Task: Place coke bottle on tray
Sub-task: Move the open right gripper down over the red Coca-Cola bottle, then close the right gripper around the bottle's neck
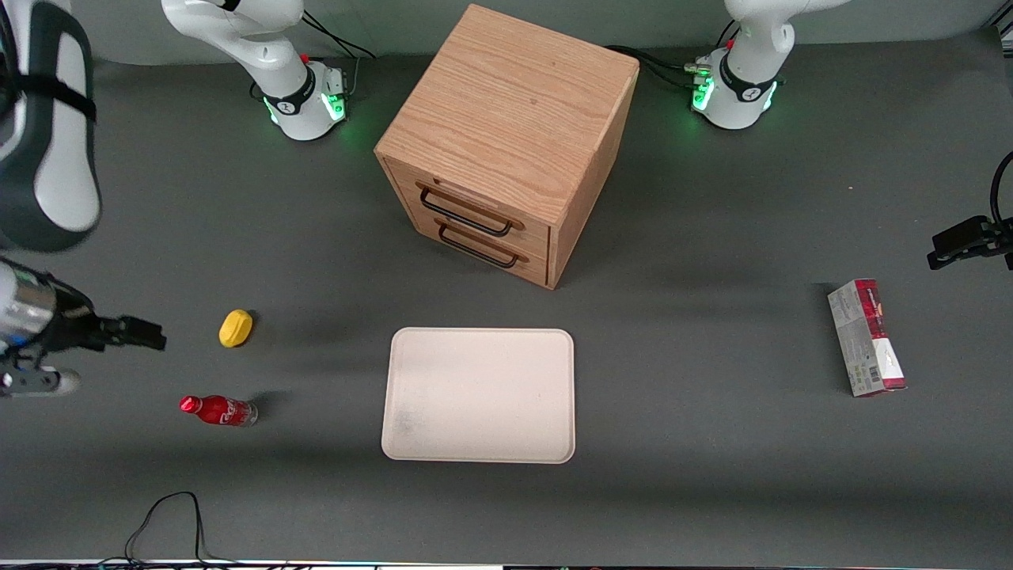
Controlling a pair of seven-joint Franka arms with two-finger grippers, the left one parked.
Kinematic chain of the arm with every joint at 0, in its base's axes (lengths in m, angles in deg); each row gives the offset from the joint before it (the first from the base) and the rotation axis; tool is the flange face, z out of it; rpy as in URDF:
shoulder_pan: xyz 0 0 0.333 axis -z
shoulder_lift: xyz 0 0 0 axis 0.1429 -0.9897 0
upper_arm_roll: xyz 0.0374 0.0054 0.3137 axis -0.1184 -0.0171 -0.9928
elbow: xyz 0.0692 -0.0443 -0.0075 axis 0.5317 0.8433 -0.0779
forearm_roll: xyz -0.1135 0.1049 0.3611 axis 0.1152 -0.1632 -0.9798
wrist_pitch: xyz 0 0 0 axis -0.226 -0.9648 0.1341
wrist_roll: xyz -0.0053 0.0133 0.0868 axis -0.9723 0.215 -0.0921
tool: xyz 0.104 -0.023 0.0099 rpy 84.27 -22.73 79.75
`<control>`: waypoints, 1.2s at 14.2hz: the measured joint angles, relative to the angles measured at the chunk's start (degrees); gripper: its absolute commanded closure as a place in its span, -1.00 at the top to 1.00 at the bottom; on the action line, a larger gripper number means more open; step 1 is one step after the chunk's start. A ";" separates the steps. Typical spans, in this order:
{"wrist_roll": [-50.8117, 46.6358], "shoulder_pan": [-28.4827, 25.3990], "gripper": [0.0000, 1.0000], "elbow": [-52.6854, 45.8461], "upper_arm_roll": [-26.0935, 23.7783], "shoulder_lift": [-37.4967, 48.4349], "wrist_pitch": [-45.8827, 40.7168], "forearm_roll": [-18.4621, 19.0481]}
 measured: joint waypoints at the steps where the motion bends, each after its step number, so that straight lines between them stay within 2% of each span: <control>1: 0.00 0.00 0.98 -0.15 -0.14 -2.42 2.90 -0.02; 5: 1.96 0.27 0.98 -0.93 -0.30 -9.59 11.00 -0.02; 9: 3.14 1.12 0.98 -1.08 -0.82 -12.40 13.21 -0.02; 11: 3.54 1.43 0.90 -1.09 -1.47 -13.11 14.04 -0.03; 13: 3.73 1.51 0.71 -1.07 -1.59 -13.66 14.40 -0.02; 14: 3.96 1.53 0.53 -1.06 -1.59 -13.81 14.40 -0.03; 16: 4.96 1.57 0.10 -1.06 -1.60 -13.89 14.40 -0.03; 17: 5.39 1.62 -0.21 -1.06 -1.60 -13.90 14.40 -0.03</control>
